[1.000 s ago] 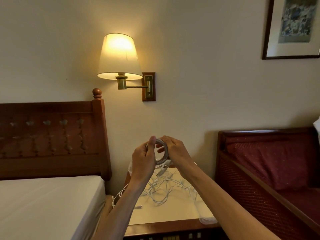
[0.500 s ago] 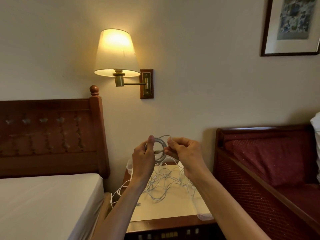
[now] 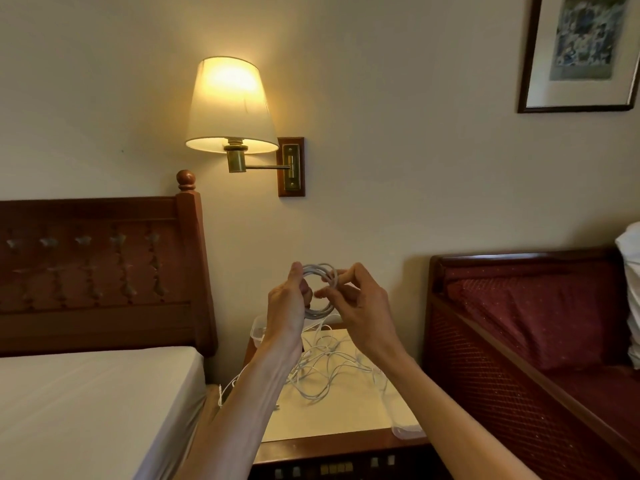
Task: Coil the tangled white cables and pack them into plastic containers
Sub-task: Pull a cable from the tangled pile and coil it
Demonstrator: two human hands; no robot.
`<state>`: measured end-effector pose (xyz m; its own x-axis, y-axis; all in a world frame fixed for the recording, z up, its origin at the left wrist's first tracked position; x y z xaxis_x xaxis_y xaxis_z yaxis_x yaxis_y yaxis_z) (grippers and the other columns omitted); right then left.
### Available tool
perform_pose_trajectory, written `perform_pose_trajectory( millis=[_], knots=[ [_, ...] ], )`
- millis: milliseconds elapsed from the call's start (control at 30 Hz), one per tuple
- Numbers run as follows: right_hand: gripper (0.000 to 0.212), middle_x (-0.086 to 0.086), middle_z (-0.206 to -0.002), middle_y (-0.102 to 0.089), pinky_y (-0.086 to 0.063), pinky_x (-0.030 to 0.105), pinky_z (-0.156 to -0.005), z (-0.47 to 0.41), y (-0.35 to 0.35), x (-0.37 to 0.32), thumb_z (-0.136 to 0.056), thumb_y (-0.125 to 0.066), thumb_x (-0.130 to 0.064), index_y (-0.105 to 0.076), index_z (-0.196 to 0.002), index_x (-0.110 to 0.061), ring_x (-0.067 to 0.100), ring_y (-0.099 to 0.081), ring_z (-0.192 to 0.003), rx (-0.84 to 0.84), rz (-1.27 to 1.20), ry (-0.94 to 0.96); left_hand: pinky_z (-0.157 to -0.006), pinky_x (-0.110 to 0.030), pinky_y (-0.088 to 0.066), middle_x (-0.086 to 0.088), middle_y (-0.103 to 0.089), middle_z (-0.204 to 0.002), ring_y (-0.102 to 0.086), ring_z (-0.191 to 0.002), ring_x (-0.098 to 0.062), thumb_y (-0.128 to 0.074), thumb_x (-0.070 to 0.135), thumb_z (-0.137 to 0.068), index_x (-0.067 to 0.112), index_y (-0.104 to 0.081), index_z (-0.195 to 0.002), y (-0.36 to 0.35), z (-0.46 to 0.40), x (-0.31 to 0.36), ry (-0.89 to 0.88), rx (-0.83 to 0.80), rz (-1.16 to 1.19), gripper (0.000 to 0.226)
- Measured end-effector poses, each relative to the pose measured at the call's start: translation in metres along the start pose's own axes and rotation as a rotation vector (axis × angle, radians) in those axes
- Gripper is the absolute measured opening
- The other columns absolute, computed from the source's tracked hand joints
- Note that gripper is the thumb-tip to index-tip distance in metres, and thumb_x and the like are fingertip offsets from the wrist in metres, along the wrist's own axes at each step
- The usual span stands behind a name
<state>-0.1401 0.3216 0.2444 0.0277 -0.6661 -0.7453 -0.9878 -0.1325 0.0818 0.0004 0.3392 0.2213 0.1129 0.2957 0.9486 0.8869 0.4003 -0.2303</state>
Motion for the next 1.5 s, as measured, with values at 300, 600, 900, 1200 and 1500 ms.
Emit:
perform_pose_trajectory(
  millis=[300,600,900,1200,1500],
  knots=[
    [0.05,0.008,-0.098,-0.068,-0.059,0.04,-0.081,0.007,-0.006,0.003,-0.079,-0.067,0.015,-0.051,-0.115,-0.016,0.021,-0.069,-0.09,-0.199,-0.018,-0.04,-0.062,-0.033,-0.025,0.006,-0.03,-0.054,-0.026,-0.054,-0.013,-0.047,0.04,-0.1,0.022,-0.042,-0.063,0.001,-0.007,-0.005,0.07,-0.013,0.132,0.041],
    [0.049,0.012,-0.087,-0.072,-0.06,0.041,-0.076,0.027,-0.01,0.045,-0.075,-0.065,0.019,-0.059,-0.11,-0.016,0.024,-0.071,-0.081,-0.245,-0.013,-0.245,-0.069,-0.036,-0.025,0.008,-0.026,-0.049,-0.023,-0.057,-0.016,-0.047,0.042,-0.1,0.02,-0.035,-0.061,-0.004,-0.009,-0.017,0.072,-0.045,0.089,0.046],
    [0.028,0.013,-0.103,-0.073,-0.048,0.031,-0.077,0.022,-0.001,0.07,-0.098,-0.053,-0.026,-0.075,-0.104,-0.01,0.026,-0.062,-0.096,-0.25,-0.192,-0.423,-0.06,-0.03,-0.036,0.002,-0.047,-0.062,-0.047,-0.057,-0.012,-0.042,0.056,-0.095,0.016,-0.051,-0.071,-0.011,-0.016,-0.068,0.21,-0.258,0.035,0.047],
    [0.027,0.008,-0.096,-0.075,-0.048,0.03,-0.077,0.064,0.011,0.155,-0.097,-0.054,-0.026,-0.075,-0.101,-0.008,0.011,-0.068,-0.087,-0.148,-0.226,-0.604,-0.069,-0.034,-0.04,-0.005,-0.069,-0.089,-0.053,-0.079,-0.02,-0.05,0.051,-0.095,0.014,-0.073,-0.101,-0.008,-0.006,-0.188,0.41,-0.316,-0.083,0.044],
    [0.033,-0.009,-0.055,-0.063,-0.04,0.022,-0.057,0.052,0.1,0.185,-0.093,-0.063,-0.027,-0.07,-0.063,-0.017,0.001,-0.052,-0.053,0.015,0.447,-0.339,-0.062,-0.029,-0.045,0.002,-0.072,-0.093,-0.062,-0.077,-0.015,-0.052,0.036,-0.098,0.019,-0.073,-0.092,-0.01,-0.012,-0.295,0.34,-0.357,-0.533,0.028]
  ],
)
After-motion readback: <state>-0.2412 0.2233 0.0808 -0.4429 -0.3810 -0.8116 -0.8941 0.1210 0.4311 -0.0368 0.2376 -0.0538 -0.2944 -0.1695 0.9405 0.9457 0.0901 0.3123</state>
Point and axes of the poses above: each hand's wrist, its own z-axis away from the middle knuckle, its own y-axis out of the back of the hand, x = y × z, the point moved 10 cm from there along -z, towards the middle knuckle
